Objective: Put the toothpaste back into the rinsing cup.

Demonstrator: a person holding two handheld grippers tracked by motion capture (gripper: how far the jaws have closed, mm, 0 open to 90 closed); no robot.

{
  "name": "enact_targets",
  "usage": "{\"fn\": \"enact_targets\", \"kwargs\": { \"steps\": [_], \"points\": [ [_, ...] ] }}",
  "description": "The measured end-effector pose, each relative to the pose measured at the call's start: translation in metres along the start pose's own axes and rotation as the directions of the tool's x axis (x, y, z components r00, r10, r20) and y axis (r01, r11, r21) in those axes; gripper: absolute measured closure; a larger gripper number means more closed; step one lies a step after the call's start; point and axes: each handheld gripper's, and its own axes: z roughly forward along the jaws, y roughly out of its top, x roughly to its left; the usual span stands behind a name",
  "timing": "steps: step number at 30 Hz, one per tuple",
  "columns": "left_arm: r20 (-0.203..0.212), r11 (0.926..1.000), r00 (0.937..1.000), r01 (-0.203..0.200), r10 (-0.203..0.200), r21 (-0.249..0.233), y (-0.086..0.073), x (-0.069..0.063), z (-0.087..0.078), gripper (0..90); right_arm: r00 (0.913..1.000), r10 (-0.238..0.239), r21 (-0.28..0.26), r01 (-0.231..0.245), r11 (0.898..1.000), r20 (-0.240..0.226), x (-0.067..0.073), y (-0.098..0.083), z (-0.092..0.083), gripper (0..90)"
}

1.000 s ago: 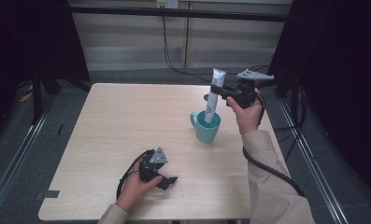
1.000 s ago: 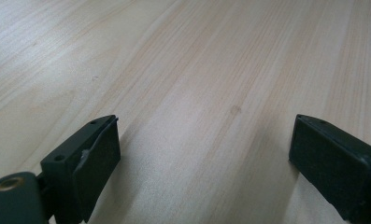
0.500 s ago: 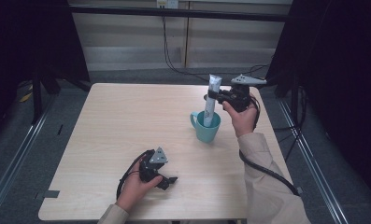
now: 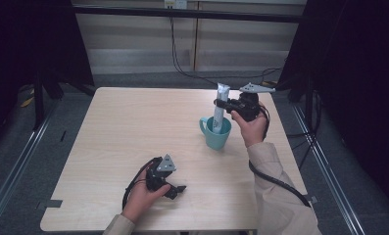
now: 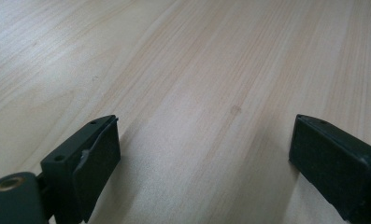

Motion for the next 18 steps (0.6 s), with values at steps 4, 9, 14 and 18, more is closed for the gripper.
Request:
{"fn": "enact_targets", "kwargs": {
  "steps": [4, 9, 14, 18],
  "points": [
    [0.0, 1.0, 1.0, 0.001, -0.001, 0.0, 0.0, 0.0, 0.0, 8.5, 1.0, -0.001, 0.005, 0.001, 1.0, 0.004, -0.001, -0.003, 0.001, 75.5],
    [0.0, 1.0, 1.0, 0.001, -0.001, 0.0, 0.0, 0.0, 0.0, 8.5, 1.0, 0.004, 0.012, -0.004, 1.0, 0.002, -0.001, -0.005, 0.001, 75.5],
    [0.0, 1.0, 1.0, 0.001, -0.001, 0.002, 0.0, 0.0, 0.0, 8.5, 1.0, 0.009, 0.016, -0.009, 1.0, 0.002, -0.002, -0.008, 0.002, 75.5],
    [0.0, 1.0, 1.0, 0.001, -0.001, 0.002, 0.0, 0.0, 0.0, 8.5, 0.9999, 0.012, 0.02, -0.012, 1.0, 0.008, -0.003, -0.012, 0.003, 75.4]
  ]
}}
